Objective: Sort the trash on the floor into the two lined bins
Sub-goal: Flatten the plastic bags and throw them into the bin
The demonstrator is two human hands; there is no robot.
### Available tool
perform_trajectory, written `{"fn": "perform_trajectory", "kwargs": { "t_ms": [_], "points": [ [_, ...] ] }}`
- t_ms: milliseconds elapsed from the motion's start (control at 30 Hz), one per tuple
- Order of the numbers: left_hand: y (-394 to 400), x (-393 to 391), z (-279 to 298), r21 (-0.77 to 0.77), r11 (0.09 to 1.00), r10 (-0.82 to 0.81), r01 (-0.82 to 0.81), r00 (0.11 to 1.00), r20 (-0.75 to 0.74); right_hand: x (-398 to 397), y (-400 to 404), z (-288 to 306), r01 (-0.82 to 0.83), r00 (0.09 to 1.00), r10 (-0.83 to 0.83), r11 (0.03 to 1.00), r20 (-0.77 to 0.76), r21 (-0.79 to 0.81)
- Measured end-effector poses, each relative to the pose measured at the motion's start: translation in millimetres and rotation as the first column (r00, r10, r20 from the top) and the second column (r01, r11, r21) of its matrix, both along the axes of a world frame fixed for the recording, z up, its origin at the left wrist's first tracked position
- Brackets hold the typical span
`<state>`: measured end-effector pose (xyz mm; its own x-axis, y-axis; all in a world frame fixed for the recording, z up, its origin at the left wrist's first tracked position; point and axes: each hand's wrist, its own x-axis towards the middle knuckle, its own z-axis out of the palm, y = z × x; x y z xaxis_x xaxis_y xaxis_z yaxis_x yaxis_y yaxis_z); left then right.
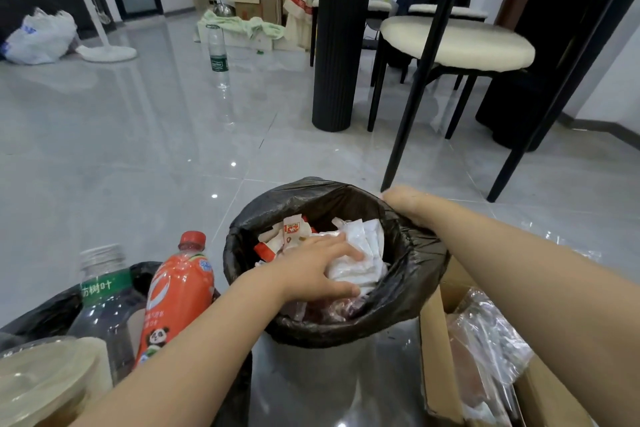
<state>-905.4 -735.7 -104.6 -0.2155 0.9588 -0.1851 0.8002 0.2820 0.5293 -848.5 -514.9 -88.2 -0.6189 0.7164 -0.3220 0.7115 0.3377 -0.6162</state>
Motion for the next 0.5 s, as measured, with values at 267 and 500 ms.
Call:
{"fn": "perform_trajectory", "kwargs": {
  "t_ms": [267, 500],
  "points": [
    [1.7, 0.6, -2.2, 0.015, 1.000, 0.013, -0.014, 0.999, 0.033, 65.2, -23.5, -4.9, 0.203, 0.954, -0.184, 0.977, -0.236, 0.059],
    [1.4, 5.7, -2.9, 0.043, 0.999, 0.022, -0.022, 1.000, -0.009, 84.4, -116.0, 15.9, 0.063, 0.836, 0.008, 0.992, -0.549, 0.110]
  ]
}}
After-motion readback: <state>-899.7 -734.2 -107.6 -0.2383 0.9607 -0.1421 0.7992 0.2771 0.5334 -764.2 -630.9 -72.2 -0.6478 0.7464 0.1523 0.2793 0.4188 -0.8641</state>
